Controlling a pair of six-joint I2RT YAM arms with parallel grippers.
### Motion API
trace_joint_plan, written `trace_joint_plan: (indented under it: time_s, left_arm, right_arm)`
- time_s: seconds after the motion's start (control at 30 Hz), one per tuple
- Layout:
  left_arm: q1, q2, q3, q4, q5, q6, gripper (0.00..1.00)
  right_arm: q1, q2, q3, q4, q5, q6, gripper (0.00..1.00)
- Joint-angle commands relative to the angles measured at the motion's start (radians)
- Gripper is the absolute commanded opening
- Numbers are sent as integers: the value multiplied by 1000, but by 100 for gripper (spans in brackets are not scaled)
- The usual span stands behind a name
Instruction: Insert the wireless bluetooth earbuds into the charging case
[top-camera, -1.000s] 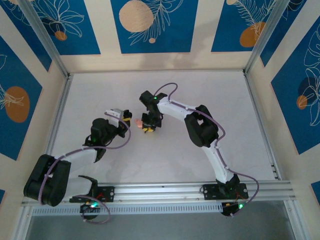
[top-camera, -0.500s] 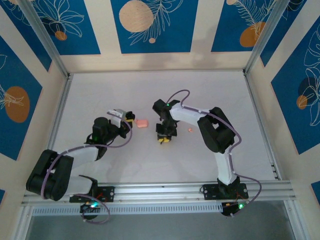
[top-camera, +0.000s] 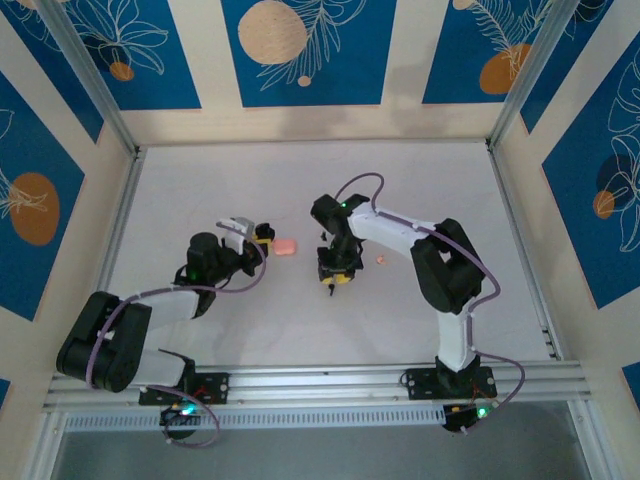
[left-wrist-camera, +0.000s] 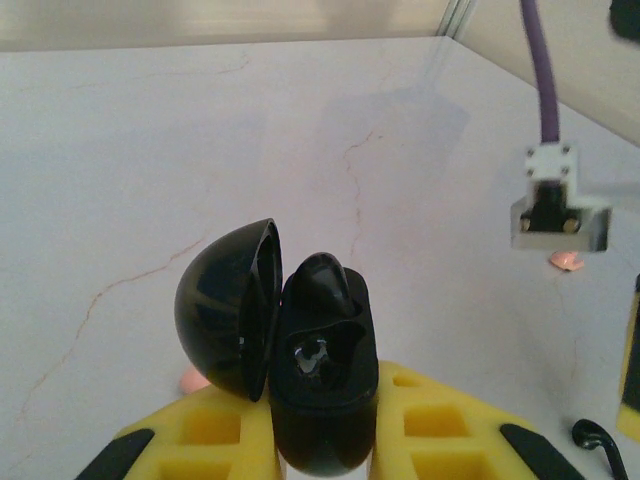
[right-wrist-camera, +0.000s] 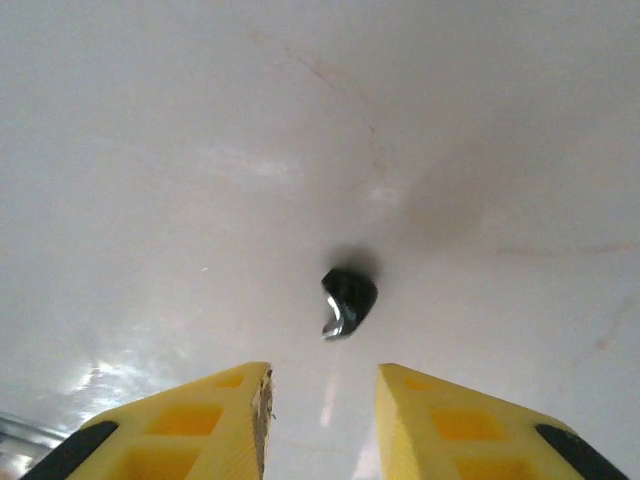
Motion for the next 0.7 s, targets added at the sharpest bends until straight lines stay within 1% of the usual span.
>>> trace_joint_plan:
  time_s: [0.0, 0.1, 0.2, 0.47, 0.67]
  left_arm:
    - [10, -13, 25, 18, 29, -8, 19]
    - [10, -16, 26, 15, 31, -10, 19]
    - [12, -11, 26, 17, 35, -11, 19]
    - [11, -10, 27, 19, 36, -9, 19]
    - [11, -10, 29, 18, 37, -9, 19]
  right_arm:
    - [-13, -27, 74, -139, 38, 132, 34]
    - [-12, -10, 96, -160, 34, 195, 34]
    - [-2, 24, 115, -157, 23, 218, 34]
    - [8, 112, 125, -111, -13, 230, 33]
    - [10, 154, 122, -100, -16, 229, 33]
